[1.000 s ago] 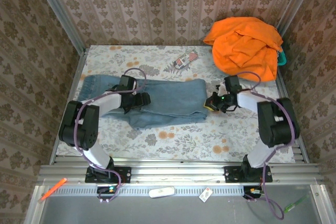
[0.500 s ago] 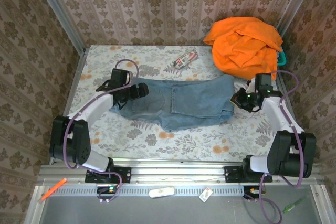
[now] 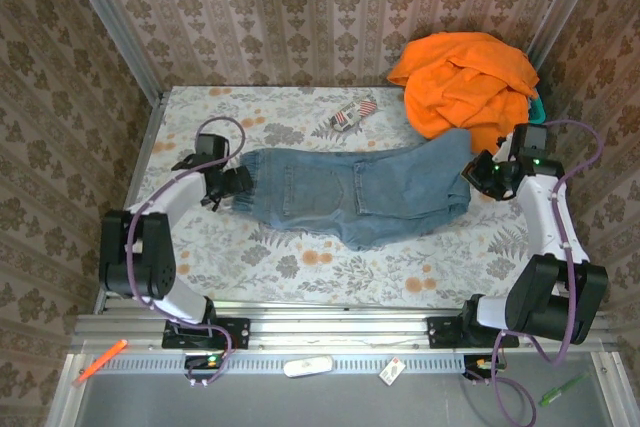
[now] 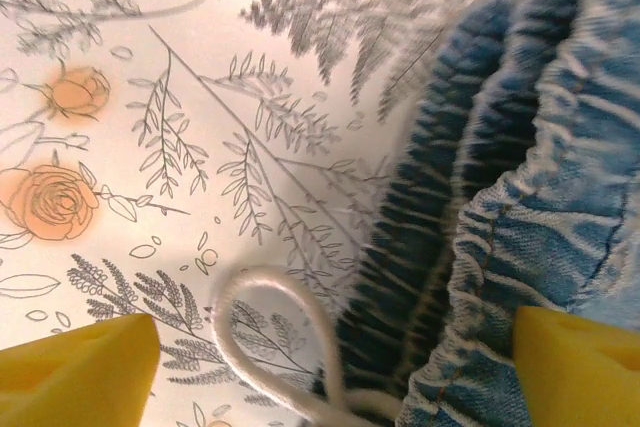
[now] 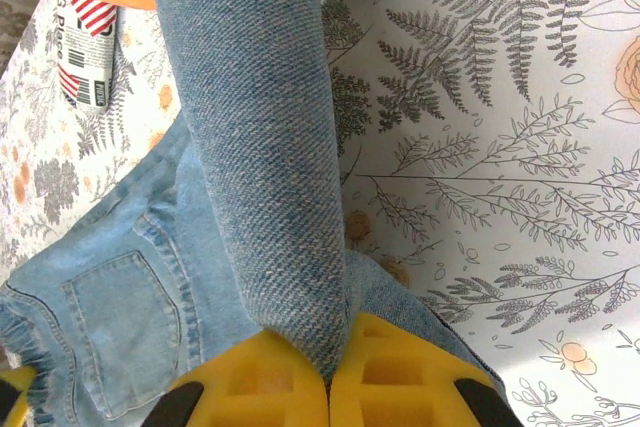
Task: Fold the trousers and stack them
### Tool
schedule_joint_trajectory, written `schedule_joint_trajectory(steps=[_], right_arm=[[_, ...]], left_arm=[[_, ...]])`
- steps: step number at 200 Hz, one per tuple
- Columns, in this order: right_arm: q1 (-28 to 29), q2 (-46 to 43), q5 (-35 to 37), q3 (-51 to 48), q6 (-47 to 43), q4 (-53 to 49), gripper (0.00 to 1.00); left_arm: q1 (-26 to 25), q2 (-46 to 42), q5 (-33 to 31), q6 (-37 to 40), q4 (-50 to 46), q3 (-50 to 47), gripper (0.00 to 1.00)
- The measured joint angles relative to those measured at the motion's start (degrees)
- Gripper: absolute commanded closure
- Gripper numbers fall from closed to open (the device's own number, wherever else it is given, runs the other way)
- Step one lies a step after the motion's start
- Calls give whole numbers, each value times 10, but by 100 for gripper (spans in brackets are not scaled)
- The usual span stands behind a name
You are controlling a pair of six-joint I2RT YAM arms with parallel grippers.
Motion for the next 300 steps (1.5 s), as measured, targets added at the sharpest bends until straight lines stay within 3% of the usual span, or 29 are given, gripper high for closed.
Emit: schedule_joint_trajectory(steps=[19,36,75,113,134,154,174,214,239,267,283,300], right_arm=[[11,0,0,14,-4,-14,100],[26,-3,1,29,-8,-29,100],[85,-4,21,89,-12,-63,100],[196,18,67,187,-19,-97,100],[285,46,99,245,-20,-108,100],[379,83,126,287,-10,-112,100],[485,146,154,329,4,-111,100],[644,289,211,411,30,-118,100],[704,349,225,437,41,-118,100],[737,397,220,452,56,-114,100],[748,429,214,469,64,-113,67],[754,467,195,492,69,-107,54]], left_arm=[[-1,35,9,0,14,-5,50],[-5,36,24,1,40,-22,63],[-28,0,35,-8,89,-78,67],[-115,-94,44,-48,98,-173,66],[-162,-139,65,-82,99,-215,56],[-182,-165,84,-104,90,-233,29],[-174,-192,98,-116,65,-236,15],[-61,-287,110,-119,16,-236,8],[10,-331,121,-118,-6,-238,8],[40,-337,139,-112,-19,-245,8],[43,-337,147,-112,-26,-246,5],[46,-337,156,-112,-30,-246,1]])
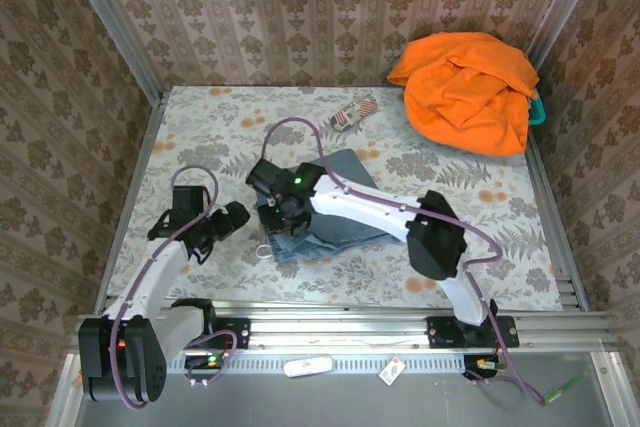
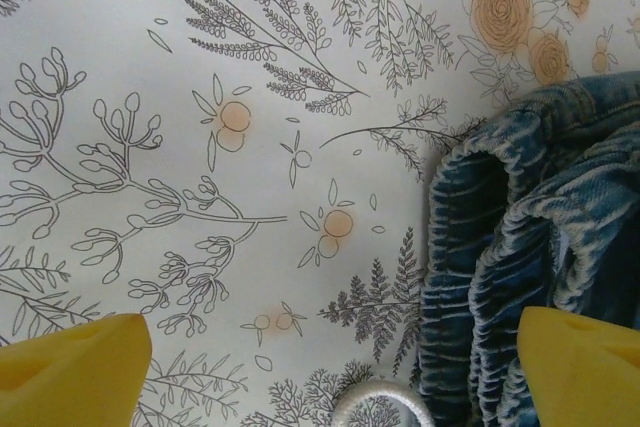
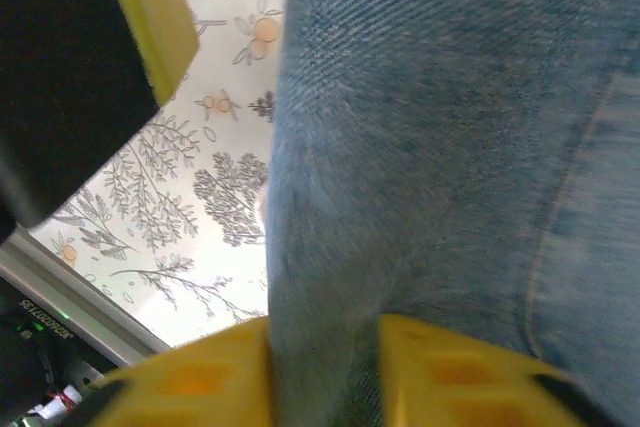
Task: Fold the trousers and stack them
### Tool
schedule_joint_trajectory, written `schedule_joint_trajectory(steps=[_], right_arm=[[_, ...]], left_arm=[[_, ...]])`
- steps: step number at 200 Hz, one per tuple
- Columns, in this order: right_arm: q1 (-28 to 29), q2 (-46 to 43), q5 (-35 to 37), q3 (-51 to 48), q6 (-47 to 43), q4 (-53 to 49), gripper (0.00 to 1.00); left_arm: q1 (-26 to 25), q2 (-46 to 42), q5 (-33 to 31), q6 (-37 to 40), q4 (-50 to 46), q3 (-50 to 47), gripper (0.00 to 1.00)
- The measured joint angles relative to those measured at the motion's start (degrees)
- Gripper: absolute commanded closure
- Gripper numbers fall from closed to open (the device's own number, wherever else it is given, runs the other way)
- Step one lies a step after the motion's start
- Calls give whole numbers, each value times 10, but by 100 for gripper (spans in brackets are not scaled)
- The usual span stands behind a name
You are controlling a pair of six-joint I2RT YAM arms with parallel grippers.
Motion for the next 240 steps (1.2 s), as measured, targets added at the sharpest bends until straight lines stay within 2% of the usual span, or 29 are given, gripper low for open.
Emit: schedule_joint_trajectory(steps=[10,22,46,64,76,86,96,109,125,147,157,193,216,240], right_arm=[[5,9,-14,-2,0,5,47],[8,8,-32,-13,4,13,45],[9,-28,-57,-50,3,30,44],[-5,-93,-58,-95,3,38,47],[-31,-159,-57,-139,0,49,56],[-63,-217,-56,-181,-2,61,73],[-105,-272,-54,-223,-1,72,87],[-165,-331,-54,-283,0,97,100],[-243,-375,-57,-363,5,127,100],[-301,-374,-74,-457,12,168,100],[-313,-361,-86,-492,14,183,100],[-330,-304,-110,-576,15,247,100],[-337,-286,-123,-599,17,286,100],[-339,-283,-134,-603,16,302,100]], left_arm=[[1,-2,3,0,-3,0,1],[3,-10,4,0,-12,3,1],[4,-29,3,0,-35,28,2],[1,-34,4,0,-45,63,5],[-9,-33,2,0,-45,89,7],[-33,-29,-1,0,-45,114,10],[-72,-17,-6,-1,-45,143,12],[-133,9,-17,-2,-39,180,17],[-203,47,-27,-4,-13,212,24],[-267,101,-30,-20,41,217,38],[-285,131,-28,-35,73,211,44],[-313,172,-36,-94,187,101,48],[-320,143,-51,-136,241,-8,47],[-323,80,-66,-156,267,-55,43]])
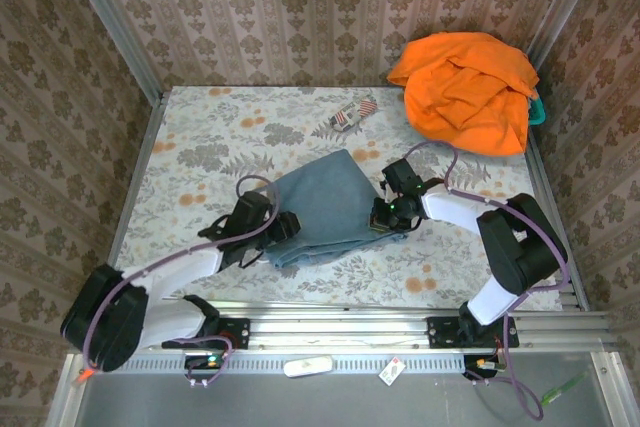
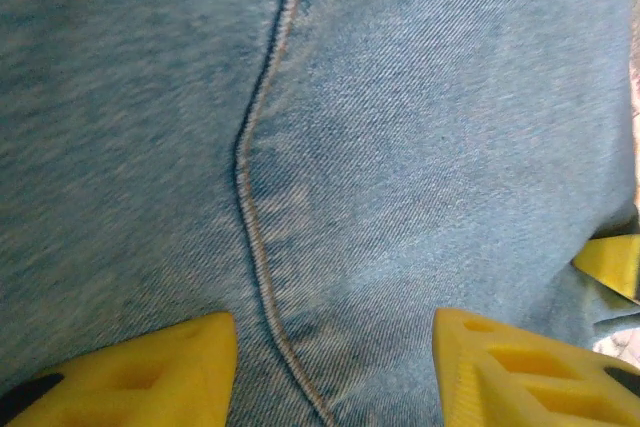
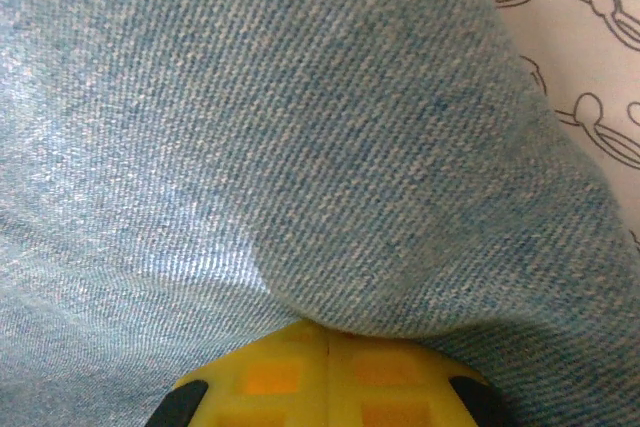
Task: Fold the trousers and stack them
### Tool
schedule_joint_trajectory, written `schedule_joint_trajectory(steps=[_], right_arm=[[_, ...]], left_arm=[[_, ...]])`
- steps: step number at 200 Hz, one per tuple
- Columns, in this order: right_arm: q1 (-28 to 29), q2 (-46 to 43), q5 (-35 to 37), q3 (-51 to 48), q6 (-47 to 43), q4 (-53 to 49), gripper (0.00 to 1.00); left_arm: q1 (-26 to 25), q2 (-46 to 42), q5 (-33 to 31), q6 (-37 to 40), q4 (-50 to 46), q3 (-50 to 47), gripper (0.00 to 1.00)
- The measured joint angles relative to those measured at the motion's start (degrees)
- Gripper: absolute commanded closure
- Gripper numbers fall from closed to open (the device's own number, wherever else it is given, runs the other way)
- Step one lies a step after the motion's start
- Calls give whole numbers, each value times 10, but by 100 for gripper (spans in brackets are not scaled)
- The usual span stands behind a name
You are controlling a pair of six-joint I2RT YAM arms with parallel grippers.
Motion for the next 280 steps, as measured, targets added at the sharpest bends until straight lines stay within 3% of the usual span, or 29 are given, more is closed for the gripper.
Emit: schedule_joint_trajectory(steps=[41,61,94,129,146,169,189,255,280], right_arm=[[-10,-1,-17,0,-1,-2,100],[-14,-17,-18,5,-3,-20,100],[-38,-87,3,42,-22,-74,78],[-102,-129,21,67,-49,-99,55],[-127,-124,22,61,-58,-107,49],[-132,-102,13,43,-67,-107,49],[-129,-70,-4,18,-67,-96,53],[-39,-21,-14,-23,-35,-37,69],[4,-18,-19,-23,-8,-10,73]], left_arm=[[4,-42,-15,2,-10,-19,40],[7,-45,-15,21,-58,7,39],[-15,-45,-34,77,-172,129,37],[-106,14,-56,111,-190,235,35],[-146,76,-60,113,-185,245,35],[-172,156,-63,104,-176,236,36],[-172,174,-73,83,-152,196,36],[-168,89,-110,23,-59,76,34],[-109,59,-99,26,-54,47,34]])
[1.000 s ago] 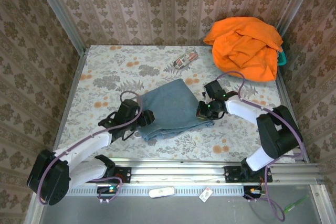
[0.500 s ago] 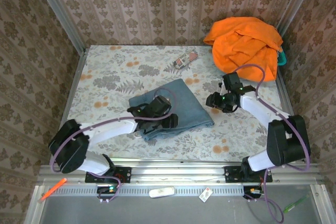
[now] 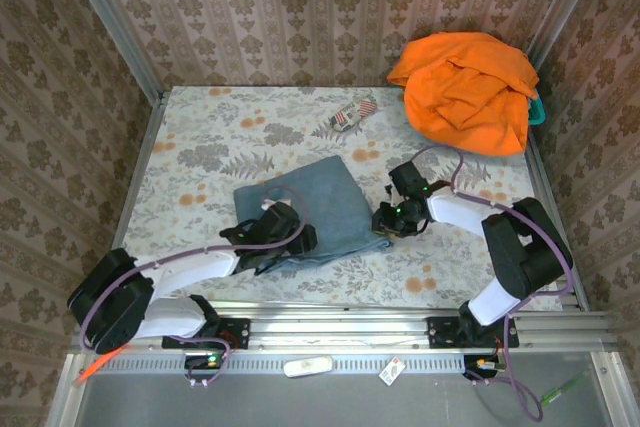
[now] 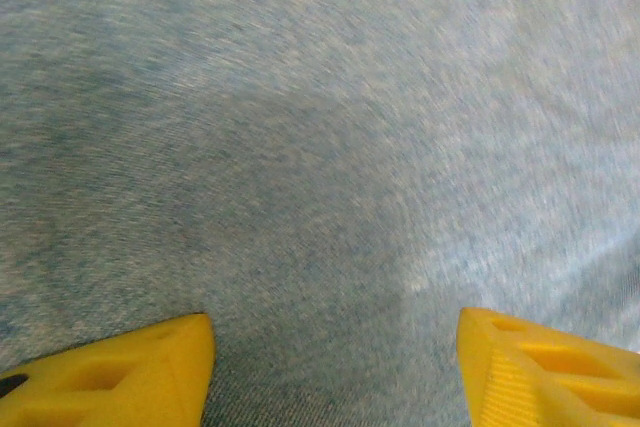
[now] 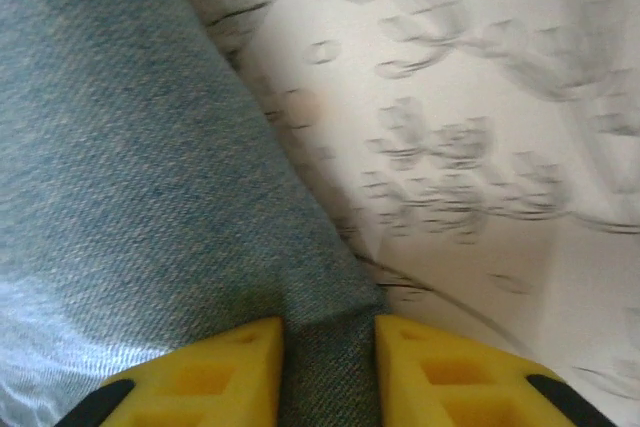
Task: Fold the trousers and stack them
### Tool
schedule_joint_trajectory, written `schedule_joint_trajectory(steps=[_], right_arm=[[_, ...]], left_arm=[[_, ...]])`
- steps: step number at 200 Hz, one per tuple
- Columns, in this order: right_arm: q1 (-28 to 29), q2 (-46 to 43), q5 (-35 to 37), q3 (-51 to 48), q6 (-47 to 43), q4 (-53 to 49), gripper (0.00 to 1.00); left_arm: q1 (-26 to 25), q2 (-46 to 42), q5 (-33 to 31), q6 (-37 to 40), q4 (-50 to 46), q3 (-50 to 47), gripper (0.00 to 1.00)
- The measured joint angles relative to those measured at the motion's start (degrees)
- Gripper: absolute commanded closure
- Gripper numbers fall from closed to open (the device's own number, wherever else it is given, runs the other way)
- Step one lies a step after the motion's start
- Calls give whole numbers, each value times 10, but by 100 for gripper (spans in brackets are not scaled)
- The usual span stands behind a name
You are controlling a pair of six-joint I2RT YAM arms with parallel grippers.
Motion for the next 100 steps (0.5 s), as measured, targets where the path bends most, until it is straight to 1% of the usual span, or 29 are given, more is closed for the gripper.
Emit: schedule_joint_trajectory(steps=[11,41,61,81,100], right_arm=[[22,6,-6,1,14,16,74],[85,55,-28,38,48,51,75],[111,96,-38,77,65,72,75],[115,137,-41,130,72,78,74],[110,149,-41,170,71,77,70]], left_arm=[[42,-11,7,9,-3,-6,34],[206,-29,33,60,-21,-7,34],[296,-22,33,93,-39,5,36],[348,11,40,116,-56,33,36],[361,36,52,135,-81,68,34]])
